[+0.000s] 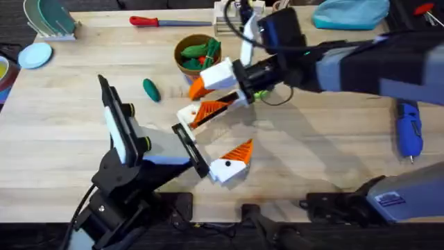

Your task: Pick up the gripper from the table and insert it into the empty holder that is missing its gripper. Then pick up a screw, insert it into the mounting hole, and use the screwdriver to tighten it. Finally, clean up the table by picking up the vegetable and placing it into the bucket.

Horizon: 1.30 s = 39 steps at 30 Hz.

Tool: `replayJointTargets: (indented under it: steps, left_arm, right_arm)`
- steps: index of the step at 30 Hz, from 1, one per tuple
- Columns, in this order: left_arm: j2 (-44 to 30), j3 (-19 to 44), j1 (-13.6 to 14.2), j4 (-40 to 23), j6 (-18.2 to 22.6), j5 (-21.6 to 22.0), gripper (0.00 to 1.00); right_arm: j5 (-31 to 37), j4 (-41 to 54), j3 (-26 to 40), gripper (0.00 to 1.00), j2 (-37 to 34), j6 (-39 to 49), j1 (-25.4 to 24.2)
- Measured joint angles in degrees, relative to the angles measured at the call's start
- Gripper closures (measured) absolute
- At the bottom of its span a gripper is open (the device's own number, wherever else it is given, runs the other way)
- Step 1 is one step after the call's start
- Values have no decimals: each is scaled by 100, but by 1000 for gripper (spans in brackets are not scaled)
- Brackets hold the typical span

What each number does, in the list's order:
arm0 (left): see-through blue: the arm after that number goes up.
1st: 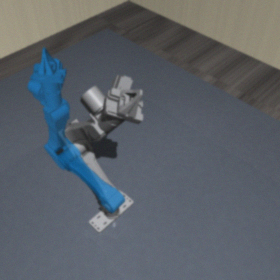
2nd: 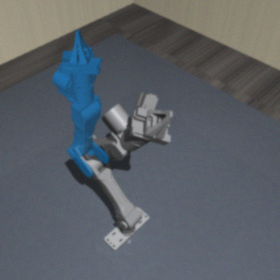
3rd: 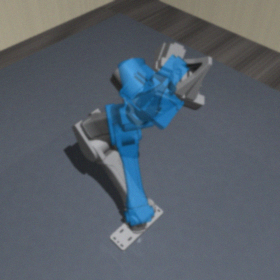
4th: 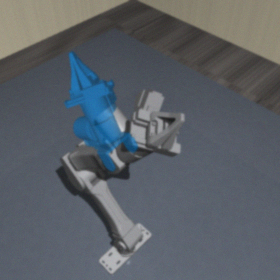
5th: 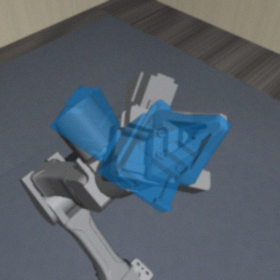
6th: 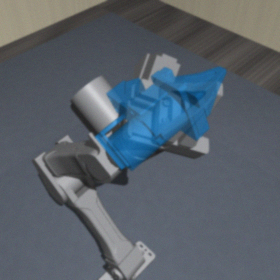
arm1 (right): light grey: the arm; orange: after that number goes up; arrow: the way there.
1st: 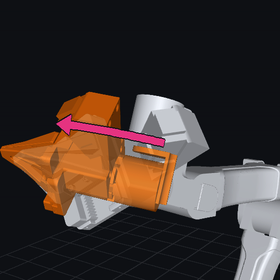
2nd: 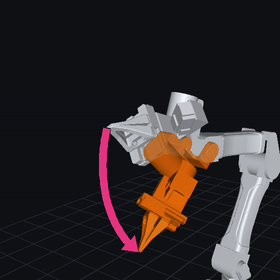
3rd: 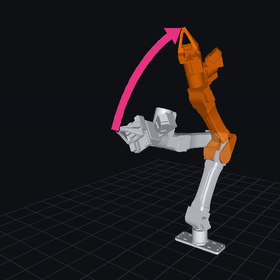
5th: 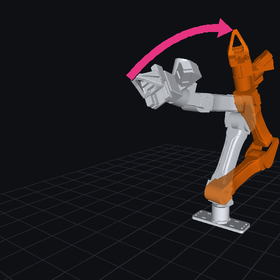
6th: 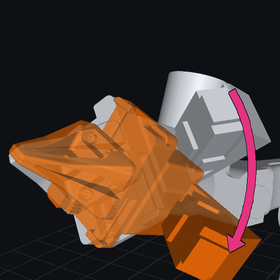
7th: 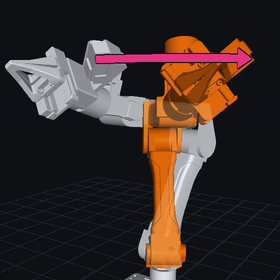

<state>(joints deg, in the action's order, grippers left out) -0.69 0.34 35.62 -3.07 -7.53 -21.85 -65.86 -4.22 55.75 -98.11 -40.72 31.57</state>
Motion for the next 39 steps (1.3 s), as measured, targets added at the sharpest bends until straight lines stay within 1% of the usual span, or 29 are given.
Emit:
replayJointTargets:
  steps: [3, 4, 5, 8, 13, 14, 15, 18, 20, 24, 26, 28, 31, 32, 33, 37, 39]
  left_arm:
    - [0, 0, 0, 1, 0, -2, 8]
    - [0, 0, 0, 0, 0, -2, 8]
    - [0, 0, 0, 2, 0, -2, 8]
    - [0, 0, 0, 0, 0, -2, 8]
    - [0, 0, 0, 2, 0, -2, 8]
    - [0, 0, 0, 0, 0, -2, 8]
    - [0, 0, 0, 2, 0, -2, 8]
    - [0, 0, 0, 0, 0, -2, 8]
    - [0, 0, 0, 0, 1, -2, 8]
    - [0, 0, 0, 2, 0, -2, 8]
    - [0, 0, 0, 2, 0, -2, 8]
    - [0, 0, 0, 2, 2, -2, 8]
    - [2, 0, 0, 2, 2, -2, 8]
    - [0, 0, 0, 2, 2, -2, 8]
    - [0, 0, 0, 2, 2, -2, 8]
    - [0, 0, 0, 2, 2, 0, 8]
    - [0, 0, -2, 2, 0, 0, 8]
  right_arm:
    - [114, 823, 0, 41, 359, 346, -193]
    - [185, 1531, 0, 40, 673, 697, -365]
    - [202, 1702, 0, 40, 748, 809, -405]
    - [226, 2055, 0, 40, 883, 1111, -439]
    - [267, 2144, 0, 41, 901, 1366, -428]
    - [273, 2142, 0, 67, 901, 1397, -426]
    - [283, 2140, 0, 123, 901, 1419, -426]
    - [288, 2140, 0, 323, 899, 1443, -426]
    - [288, 2141, 0, 438, 899, 1459, -426]
    - [288, 2141, 0, 563, 899, 1477, -426]
    - [288, 2141, 0, 659, 899, 1487, -426]
    - [288, 2150, 0, 700, 899, 1488, -426]
    - [290, 2175, 0, 712, 899, 1490, -426]
    - [288, 2194, 0, 731, 899, 1494, -426]
    - [288, 2212, 0, 756, 899, 1502, -426]
    - [289, 2248, 0, 908, 899, 1499, -426]
    - [299, 2248, 0, 953, 899, 1500, -428]
